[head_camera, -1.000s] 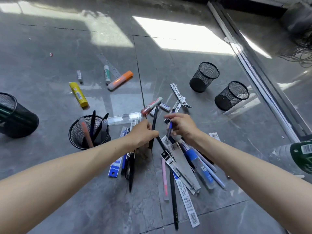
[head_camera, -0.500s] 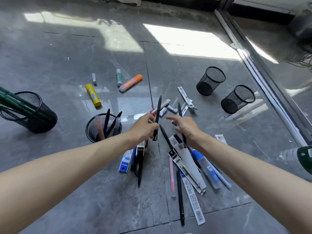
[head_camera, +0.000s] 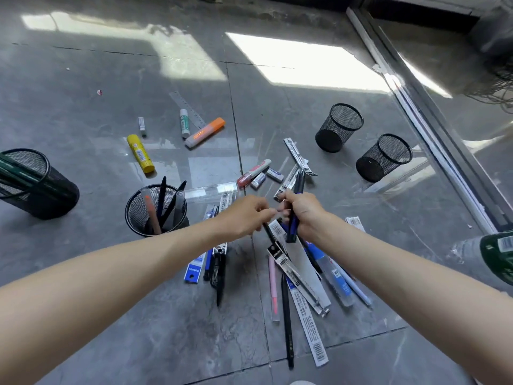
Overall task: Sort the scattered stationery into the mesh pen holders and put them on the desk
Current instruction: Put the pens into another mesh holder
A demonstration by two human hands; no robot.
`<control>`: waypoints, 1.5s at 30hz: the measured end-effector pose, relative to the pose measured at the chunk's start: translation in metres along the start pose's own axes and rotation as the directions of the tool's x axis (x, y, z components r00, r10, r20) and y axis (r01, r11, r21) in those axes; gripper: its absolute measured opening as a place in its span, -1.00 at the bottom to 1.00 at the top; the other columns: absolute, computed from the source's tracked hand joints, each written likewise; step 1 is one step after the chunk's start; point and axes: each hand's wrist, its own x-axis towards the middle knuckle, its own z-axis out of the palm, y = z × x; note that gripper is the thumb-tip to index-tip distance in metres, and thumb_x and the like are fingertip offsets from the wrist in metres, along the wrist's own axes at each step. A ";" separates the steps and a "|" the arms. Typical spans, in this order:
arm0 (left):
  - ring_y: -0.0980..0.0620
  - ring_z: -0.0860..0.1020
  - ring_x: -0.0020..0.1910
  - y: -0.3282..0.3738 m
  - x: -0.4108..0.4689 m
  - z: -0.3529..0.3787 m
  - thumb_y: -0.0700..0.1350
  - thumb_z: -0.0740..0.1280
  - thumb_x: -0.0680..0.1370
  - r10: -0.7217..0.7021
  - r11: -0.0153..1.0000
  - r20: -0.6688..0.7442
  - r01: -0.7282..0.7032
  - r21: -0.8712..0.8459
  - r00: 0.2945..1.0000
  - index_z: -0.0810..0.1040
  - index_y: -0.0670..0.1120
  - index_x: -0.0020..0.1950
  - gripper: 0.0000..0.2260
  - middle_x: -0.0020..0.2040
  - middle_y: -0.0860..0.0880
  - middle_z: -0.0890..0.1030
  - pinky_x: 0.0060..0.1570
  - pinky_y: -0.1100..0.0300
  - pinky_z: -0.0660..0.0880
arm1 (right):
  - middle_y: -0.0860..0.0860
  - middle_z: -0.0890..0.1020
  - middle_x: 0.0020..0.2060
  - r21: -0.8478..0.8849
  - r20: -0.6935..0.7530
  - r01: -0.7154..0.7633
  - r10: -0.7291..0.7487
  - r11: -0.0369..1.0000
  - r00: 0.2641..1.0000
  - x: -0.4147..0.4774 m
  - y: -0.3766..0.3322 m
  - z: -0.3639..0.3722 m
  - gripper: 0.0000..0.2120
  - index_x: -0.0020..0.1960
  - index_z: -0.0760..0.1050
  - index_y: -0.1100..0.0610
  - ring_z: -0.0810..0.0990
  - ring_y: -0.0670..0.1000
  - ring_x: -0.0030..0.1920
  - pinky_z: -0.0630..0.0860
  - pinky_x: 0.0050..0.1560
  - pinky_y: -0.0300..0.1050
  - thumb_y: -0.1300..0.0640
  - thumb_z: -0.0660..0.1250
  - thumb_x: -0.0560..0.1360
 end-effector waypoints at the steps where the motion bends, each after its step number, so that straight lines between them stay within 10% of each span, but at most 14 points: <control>1: 0.05 0.47 -0.39 -0.003 0.004 0.000 -0.04 0.23 0.59 -0.022 0.989 -0.045 0.029 0.146 0.999 0.47 -0.09 -0.26 -0.75 -0.37 -0.01 0.50 -0.38 0.20 0.38 | 0.08 0.34 -0.45 -0.096 -0.003 -0.014 0.014 0.995 1.000 0.000 0.000 -0.007 -0.76 -0.25 0.40 0.17 0.21 -0.14 -0.71 0.13 -0.66 -0.37 0.22 0.17 0.59; 6: -0.07 0.49 -0.29 -0.013 0.024 0.018 0.10 0.24 0.56 -0.240 0.886 -0.132 0.273 0.375 0.962 0.41 -0.13 -0.32 -0.63 -0.29 -0.09 0.49 -0.32 0.15 0.39 | 0.05 0.30 -0.49 -0.351 0.037 -0.037 0.054 0.936 0.998 -0.008 0.007 -0.035 -0.81 -0.26 0.45 0.23 0.17 -0.14 -0.68 0.07 -0.66 -0.36 0.21 0.33 0.51; 13: -0.09 0.49 -0.26 -0.003 0.041 0.049 -0.06 0.25 0.57 -0.406 0.882 -0.233 0.446 0.153 0.884 0.45 -0.16 -0.23 -0.76 -0.24 -0.09 0.50 -0.32 0.17 0.38 | 0.06 0.31 -0.52 -0.534 0.056 0.006 0.029 0.846 0.998 -0.008 0.024 -0.055 -0.83 -0.25 0.41 0.18 0.17 -0.09 -0.63 0.09 -0.58 -0.31 0.21 0.35 0.48; 18: -0.01 0.26 -0.46 0.008 0.014 0.043 -0.13 0.19 0.43 -0.368 0.927 -0.366 0.366 -0.077 0.855 0.26 -0.08 -0.41 -0.77 -0.45 -0.04 0.31 -0.42 0.20 0.16 | 0.04 0.33 -0.52 -0.645 0.096 0.032 0.039 0.764 0.995 -0.011 0.034 -0.059 -0.75 -0.34 0.37 0.12 0.22 -0.06 -0.57 0.11 -0.58 -0.33 0.24 0.37 0.46; 22: -0.08 0.46 -0.35 0.004 -0.032 0.067 -0.04 0.15 0.46 -0.281 0.960 -0.314 0.271 -0.074 0.907 0.35 -0.10 -0.37 -0.77 -0.40 -0.05 0.50 -0.30 0.13 0.39 | 0.06 0.37 -0.51 -0.748 0.107 0.049 0.047 0.662 0.993 -0.018 0.058 -0.055 -0.77 -0.36 0.38 0.11 0.25 -0.01 -0.54 0.15 -0.54 -0.28 0.22 0.40 0.40; 31: -0.20 0.59 -0.06 -0.011 -0.097 0.124 0.02 0.28 0.51 -0.283 0.946 -0.009 0.281 0.165 0.959 0.58 -0.17 -0.07 -0.74 -0.13 -0.15 0.62 -0.20 0.07 0.50 | 0.00 0.57 -0.35 -0.957 0.276 0.268 0.073 0.109 0.958 -0.043 0.077 -0.066 -0.74 -0.30 0.45 0.11 0.53 0.01 -0.30 0.45 -0.28 -0.11 0.07 0.53 0.23; 37: -0.27 0.54 0.05 0.009 -0.090 0.139 -0.12 0.28 0.54 -0.190 0.931 -0.007 0.183 0.318 0.982 0.50 -0.20 -0.05 -0.86 0.02 -0.24 0.59 -0.09 0.03 0.45 | 0.03 0.37 -0.50 -0.970 0.210 0.213 -0.039 0.114 0.977 -0.058 0.088 -0.078 -0.68 -0.43 0.23 0.15 0.40 0.05 -0.37 0.22 -0.46 -0.13 0.23 0.36 0.34; 45: -0.24 0.55 0.09 0.009 -0.091 0.140 -0.31 0.20 0.52 -0.174 0.870 -0.010 0.158 0.467 0.985 0.53 -0.23 0.05 -0.83 0.08 -0.23 0.59 -0.04 0.02 0.47 | -0.01 0.37 -0.55 -0.875 0.209 0.110 0.162 0.471 0.964 -0.067 0.092 -0.091 -0.70 -0.32 0.34 0.12 0.28 -0.07 -0.58 0.21 -0.58 -0.30 0.11 0.46 0.39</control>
